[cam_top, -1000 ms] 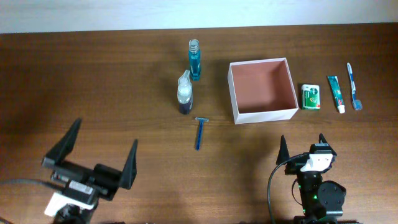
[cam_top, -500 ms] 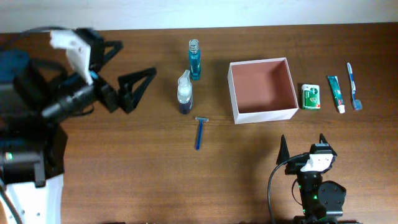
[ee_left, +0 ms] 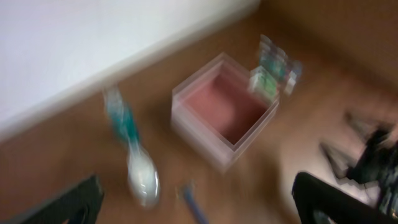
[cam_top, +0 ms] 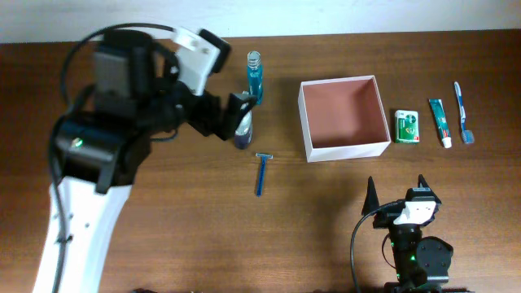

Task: Pack container
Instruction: 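Reach the left gripper to the soap pump bottle and grasp it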

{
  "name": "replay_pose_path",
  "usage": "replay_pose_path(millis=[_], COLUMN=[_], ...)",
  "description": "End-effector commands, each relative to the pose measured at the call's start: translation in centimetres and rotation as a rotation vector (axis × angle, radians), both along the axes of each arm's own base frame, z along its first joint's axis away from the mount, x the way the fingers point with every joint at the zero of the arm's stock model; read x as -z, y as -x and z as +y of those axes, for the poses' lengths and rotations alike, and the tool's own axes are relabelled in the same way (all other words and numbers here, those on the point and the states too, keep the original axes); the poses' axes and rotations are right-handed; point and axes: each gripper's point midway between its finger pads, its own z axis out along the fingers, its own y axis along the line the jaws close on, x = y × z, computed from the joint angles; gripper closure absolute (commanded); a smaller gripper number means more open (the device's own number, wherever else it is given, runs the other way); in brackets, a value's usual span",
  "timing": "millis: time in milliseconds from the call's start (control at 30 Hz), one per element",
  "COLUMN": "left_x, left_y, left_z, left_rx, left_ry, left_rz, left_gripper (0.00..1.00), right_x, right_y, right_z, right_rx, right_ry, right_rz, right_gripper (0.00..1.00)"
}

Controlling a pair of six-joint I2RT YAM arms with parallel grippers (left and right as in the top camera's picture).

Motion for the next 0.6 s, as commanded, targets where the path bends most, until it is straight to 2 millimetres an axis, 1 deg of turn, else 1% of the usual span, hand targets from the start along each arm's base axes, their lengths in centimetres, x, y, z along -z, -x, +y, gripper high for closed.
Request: replay_pose_path(millis=[0, 33, 167, 233, 300, 333, 400, 467, 533, 567], left_x=[3.9, 5.5, 9.5, 10.3, 10.9, 10.9, 10.9, 11.4, 12.4, 13.6], left_y=[-1.4, -1.3, -0.6, -1.1, -3.3, -3.9, -4.8, -6.1, -6.8, -7.2], left_z=[0.4, 0.2, -1.8, -2.0, -0.3, 0.2, 0.6, 1.3, 1.9, 2.0], left_rx=[-0.136, -0.147, -0.074, -0.074, -0.279, -0.327, -0.344, -0.370, -0.386, -0.382], left_ry=[-0.254, -0.299, -0.326, -0.334, -0.309, -0.296, -0.279, -0.272, -0.281, -0.294], left_rz=[0.095, 0.160, 0.322, 0.337, 0.368, 0.370, 0.365, 0.373, 0.399, 0.428], left_gripper=[0.01, 0.01, 0.01, 0.00, 0.00, 0.01, 0.01, 0.01, 0.01, 0.01], right_x=[0.2, 0.2, 0.2, 0.2, 0.2, 0.2, 0.2, 0.2, 0.2, 0.2], right_y=[0.0, 0.0, 0.0, 0.0, 0.0, 0.0, 0.0, 0.0, 0.0, 0.0], right_z=[0.0, 0.0, 0.0, 0.0, 0.0, 0.0, 0.0, 0.0, 0.0, 0.0], right_rx=[0.005, 0.005, 0.005, 0.005, 0.005, 0.005, 0.005, 0.005, 0.005, 0.005], right_ry=[-0.001, -0.001, -0.001, -0.001, -0.001, -0.001, -0.001, -0.001, -0.001, -0.001], right_rz=[0.004, 0.004, 0.004, 0.004, 0.004, 0.004, 0.004, 0.004, 0.004, 0.004], right_gripper=[0.01, 0.02, 0.01, 0.01, 0.01, 0.01, 0.01, 0.01, 0.01, 0.01])
